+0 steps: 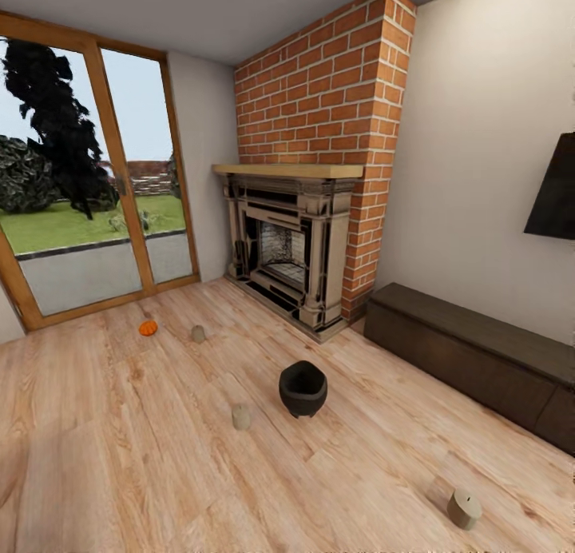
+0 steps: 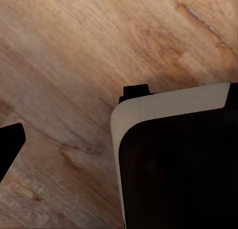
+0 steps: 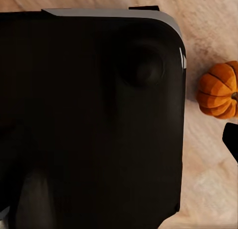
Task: Place each of the two pumpkins and all three candles from the living room inside a cabinet in the living room (use any cabinet), then make sure every cabinet is closed, and position the cauldron so it is next to a table in the living room.
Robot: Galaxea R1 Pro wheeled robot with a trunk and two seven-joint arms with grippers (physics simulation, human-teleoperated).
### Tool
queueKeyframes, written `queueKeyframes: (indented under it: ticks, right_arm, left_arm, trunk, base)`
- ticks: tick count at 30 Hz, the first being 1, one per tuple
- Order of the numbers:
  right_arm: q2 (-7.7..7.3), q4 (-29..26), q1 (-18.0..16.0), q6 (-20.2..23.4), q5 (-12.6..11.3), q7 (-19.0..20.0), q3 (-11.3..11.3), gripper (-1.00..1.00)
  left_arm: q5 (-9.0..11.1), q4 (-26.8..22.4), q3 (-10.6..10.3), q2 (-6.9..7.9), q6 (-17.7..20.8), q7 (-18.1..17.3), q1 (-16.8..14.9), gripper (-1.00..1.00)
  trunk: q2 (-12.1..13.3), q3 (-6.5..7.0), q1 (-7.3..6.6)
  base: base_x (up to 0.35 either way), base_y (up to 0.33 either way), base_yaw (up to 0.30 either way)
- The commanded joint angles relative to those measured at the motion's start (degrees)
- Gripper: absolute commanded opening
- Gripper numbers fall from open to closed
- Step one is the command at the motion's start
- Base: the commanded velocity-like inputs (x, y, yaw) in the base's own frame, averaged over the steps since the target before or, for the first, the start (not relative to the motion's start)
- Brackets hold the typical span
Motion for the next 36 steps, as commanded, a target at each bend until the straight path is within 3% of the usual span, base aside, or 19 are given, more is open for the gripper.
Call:
queueKeyframes:
  ticks: [1, 36]
  right_arm:
    - [0.0, 0.07, -0.04, -0.23, -0.28, 0.19, 0.0, 1.0]
    - [0.0, 0.07, -0.04, -0.23, -0.28, 0.19, 0.07, 1.0]
  left_arm:
    - [-0.5, 0.02, -0.2, 0.01, -0.17, 0.06, -0.03, 1.0]
    - [-0.5, 0.03, -0.2, 0.1, -0.22, 0.06, -0.03, 1.0]
  trunk:
    - [-0.03, -0.06, -0.01]
    - [-0.03, -0.06, -0.01]
  base:
    - [-0.151, 0.0, -0.115]
    - [-0.089, 0.0, -0.022]
